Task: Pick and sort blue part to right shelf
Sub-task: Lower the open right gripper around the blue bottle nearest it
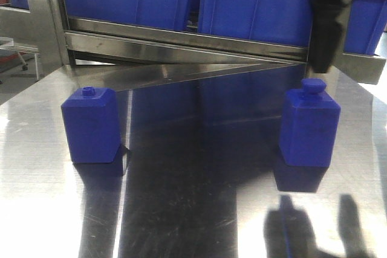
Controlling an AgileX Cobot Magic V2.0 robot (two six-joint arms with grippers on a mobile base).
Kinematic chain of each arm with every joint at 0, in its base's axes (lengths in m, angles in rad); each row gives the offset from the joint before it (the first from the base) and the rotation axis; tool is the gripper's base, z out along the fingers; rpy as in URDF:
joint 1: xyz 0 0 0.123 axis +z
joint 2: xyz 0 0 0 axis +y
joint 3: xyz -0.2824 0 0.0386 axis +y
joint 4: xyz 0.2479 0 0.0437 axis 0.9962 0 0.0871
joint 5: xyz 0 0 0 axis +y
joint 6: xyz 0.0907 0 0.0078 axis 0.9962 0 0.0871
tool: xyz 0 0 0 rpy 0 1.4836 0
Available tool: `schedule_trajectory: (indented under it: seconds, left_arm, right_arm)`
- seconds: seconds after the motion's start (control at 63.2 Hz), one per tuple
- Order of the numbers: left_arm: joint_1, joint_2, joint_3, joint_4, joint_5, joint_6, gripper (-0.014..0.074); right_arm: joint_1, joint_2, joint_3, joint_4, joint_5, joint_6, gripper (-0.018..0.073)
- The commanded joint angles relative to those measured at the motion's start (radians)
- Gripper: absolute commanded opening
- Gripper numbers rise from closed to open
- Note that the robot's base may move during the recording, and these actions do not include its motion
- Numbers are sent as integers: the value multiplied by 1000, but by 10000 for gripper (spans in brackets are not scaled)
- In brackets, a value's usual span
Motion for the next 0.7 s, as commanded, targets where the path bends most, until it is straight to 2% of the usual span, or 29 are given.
schedule_trajectory:
  seconds: [0.0, 0.364, 0.681]
  left_arm:
    - [2, -20, 24, -6, -83, -1, 134]
    - [2, -20, 24, -6, -83, -1, 134]
    - [2, -20, 24, -6, -83, -1, 134]
  right_arm:
    - [29, 4, -70, 10, -7, 9, 603]
    - [56, 93, -106, -21, -11, 85, 603]
    - [56, 147, -105, -27, -23, 87, 603]
